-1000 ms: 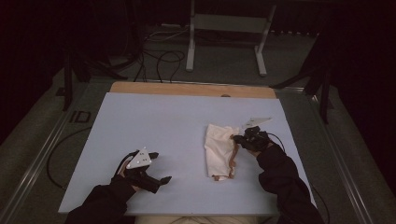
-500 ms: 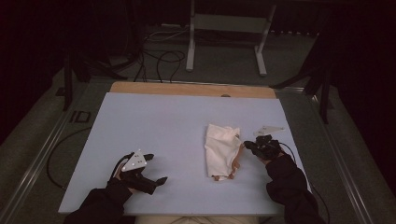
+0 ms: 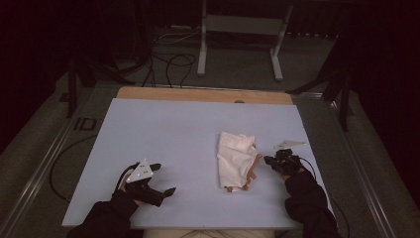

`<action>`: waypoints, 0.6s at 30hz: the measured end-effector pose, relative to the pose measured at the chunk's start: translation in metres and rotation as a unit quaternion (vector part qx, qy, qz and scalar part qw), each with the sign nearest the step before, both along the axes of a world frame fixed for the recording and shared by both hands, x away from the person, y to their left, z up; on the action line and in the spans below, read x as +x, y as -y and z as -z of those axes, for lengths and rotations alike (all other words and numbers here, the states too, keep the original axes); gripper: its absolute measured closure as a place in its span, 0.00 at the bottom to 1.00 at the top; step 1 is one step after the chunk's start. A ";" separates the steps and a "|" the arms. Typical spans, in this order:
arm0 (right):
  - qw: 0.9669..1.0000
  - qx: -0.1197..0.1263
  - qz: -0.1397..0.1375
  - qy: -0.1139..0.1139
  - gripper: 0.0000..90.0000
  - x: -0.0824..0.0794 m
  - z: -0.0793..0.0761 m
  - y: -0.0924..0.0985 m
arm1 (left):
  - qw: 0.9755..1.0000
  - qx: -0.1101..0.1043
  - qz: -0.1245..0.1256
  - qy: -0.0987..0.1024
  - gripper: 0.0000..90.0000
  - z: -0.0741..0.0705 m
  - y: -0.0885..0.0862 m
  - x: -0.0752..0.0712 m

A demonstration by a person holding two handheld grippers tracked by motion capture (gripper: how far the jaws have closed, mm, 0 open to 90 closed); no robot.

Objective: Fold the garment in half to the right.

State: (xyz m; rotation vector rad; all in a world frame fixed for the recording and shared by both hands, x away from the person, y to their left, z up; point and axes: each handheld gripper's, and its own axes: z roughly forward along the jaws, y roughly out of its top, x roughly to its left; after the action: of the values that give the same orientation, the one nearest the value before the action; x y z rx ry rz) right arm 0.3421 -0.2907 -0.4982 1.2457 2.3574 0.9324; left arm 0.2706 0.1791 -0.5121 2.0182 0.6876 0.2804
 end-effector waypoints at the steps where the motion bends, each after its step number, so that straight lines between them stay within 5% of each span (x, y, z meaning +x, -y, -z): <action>1: 1.000 0.005 0.003 0.003 0.95 0.001 -0.002 0.001 | 1.000 0.001 0.001 0.001 0.00 0.000 0.000 0.000; 11: 0.998 0.037 0.006 0.051 0.67 0.024 -0.049 -0.014 | 1.000 -0.001 0.001 0.005 0.01 0.000 0.000 0.000; 18: 0.999 0.041 0.004 0.019 0.57 0.064 -0.034 -0.042 | 1.000 -0.001 0.003 0.010 0.01 0.001 0.001 0.000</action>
State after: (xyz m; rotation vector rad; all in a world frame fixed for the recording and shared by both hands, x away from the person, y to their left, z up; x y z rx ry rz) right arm 0.4058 -0.2484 -0.4637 1.2560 2.3046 1.0503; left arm 0.2706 0.1780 -0.5126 2.0126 0.6682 0.2950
